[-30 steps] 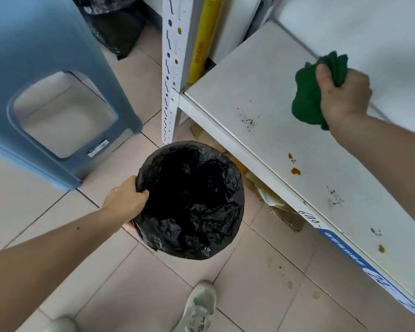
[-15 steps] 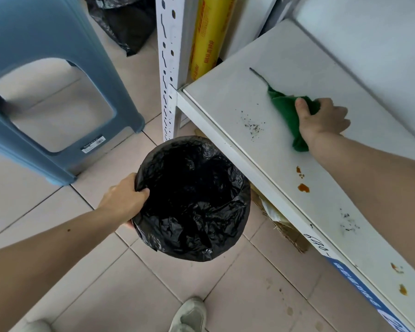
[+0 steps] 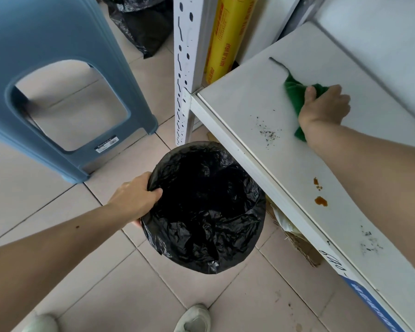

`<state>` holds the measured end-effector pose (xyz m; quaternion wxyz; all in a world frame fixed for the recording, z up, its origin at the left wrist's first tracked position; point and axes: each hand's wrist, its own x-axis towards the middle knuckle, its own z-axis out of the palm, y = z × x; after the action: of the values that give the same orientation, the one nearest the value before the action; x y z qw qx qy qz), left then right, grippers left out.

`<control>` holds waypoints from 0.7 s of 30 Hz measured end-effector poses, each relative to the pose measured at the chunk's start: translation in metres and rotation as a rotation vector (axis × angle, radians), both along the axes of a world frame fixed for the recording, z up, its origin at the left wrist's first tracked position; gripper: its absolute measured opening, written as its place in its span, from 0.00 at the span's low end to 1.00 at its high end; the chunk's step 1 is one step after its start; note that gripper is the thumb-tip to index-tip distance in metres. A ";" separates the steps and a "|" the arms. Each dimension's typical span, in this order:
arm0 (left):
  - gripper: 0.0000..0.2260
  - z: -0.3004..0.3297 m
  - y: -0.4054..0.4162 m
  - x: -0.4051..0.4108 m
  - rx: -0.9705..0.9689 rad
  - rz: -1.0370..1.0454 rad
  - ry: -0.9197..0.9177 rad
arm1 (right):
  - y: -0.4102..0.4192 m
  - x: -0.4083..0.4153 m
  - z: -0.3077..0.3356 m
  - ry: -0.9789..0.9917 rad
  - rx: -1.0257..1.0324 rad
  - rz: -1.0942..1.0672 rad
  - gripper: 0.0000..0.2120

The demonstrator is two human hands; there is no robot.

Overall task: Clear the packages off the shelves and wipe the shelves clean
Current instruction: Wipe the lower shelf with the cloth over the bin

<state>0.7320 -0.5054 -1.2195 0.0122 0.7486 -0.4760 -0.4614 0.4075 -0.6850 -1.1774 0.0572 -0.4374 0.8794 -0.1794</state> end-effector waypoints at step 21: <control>0.11 0.035 0.008 -0.016 0.009 0.043 0.081 | 0.121 0.040 0.017 -0.034 -0.258 0.689 0.16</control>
<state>0.7159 -0.4977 -1.1850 0.0379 0.7395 -0.4568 -0.4929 0.4470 -0.5642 -1.1604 0.0733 -0.7085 0.6495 -0.2662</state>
